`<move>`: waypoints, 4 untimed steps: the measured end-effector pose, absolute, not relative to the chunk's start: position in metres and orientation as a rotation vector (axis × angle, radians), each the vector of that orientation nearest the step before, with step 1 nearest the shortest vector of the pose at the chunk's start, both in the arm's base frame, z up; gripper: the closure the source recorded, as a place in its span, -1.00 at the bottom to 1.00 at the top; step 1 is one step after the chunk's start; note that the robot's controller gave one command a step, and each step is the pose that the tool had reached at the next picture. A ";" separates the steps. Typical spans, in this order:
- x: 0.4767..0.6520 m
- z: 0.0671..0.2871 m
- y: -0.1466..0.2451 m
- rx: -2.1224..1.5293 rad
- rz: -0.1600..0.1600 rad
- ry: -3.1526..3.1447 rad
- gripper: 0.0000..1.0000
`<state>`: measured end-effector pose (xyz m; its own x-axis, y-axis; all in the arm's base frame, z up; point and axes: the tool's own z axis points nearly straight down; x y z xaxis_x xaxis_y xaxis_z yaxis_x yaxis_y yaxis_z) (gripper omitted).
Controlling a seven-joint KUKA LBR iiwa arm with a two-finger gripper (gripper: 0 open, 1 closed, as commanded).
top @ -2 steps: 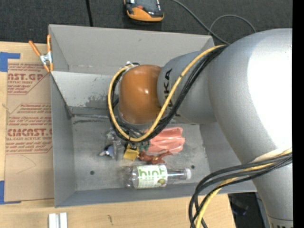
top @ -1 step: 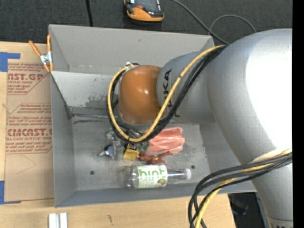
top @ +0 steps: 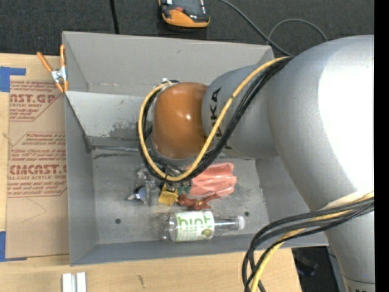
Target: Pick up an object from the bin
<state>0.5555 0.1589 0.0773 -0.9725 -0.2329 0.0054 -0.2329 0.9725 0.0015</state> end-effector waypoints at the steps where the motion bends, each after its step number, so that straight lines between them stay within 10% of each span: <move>1: 0.554 0.099 0.159 0.372 0.001 -3.109 1.00; 4: 0.556 0.153 0.160 0.374 -0.002 -3.125 1.00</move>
Offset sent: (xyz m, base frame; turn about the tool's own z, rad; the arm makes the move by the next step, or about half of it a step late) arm -0.0001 0.0000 0.1114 0.0000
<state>0.5563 0.1596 0.1525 -0.9718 -0.2356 -0.0061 -0.2356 0.9718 0.0003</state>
